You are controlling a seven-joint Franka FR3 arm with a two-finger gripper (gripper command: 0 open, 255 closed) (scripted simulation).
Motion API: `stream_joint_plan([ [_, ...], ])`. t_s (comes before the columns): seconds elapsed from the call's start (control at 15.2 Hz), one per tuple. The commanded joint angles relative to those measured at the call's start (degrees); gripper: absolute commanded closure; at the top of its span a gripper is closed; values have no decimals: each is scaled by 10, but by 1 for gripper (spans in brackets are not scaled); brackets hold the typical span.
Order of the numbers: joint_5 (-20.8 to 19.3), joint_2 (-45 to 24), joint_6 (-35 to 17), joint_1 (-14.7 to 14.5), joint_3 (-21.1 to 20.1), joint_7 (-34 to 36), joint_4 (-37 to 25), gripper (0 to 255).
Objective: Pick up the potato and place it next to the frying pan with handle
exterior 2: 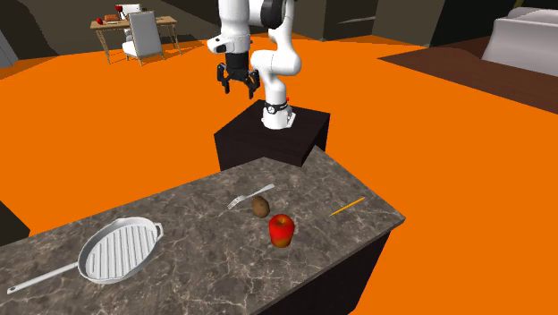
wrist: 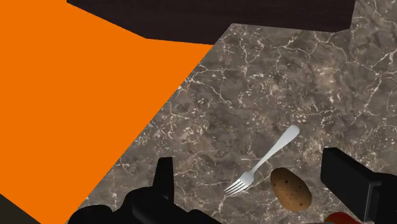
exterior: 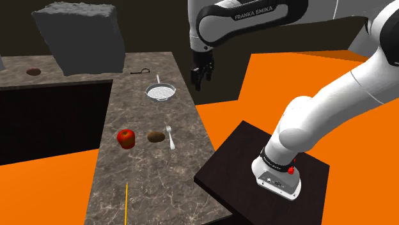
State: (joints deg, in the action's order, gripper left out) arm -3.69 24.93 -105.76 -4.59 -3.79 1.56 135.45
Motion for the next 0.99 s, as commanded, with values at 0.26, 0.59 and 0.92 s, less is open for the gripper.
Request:
stream_joint_plan([
  [0.26, -12, -125, -77, -13, -27, 23, -31, 0],
  [0.59, -34, -233, -123, -23, -46, 45, -77, 0],
  [0.92, -64, -343, -153, -38, -57, 69, -139, 0],
])
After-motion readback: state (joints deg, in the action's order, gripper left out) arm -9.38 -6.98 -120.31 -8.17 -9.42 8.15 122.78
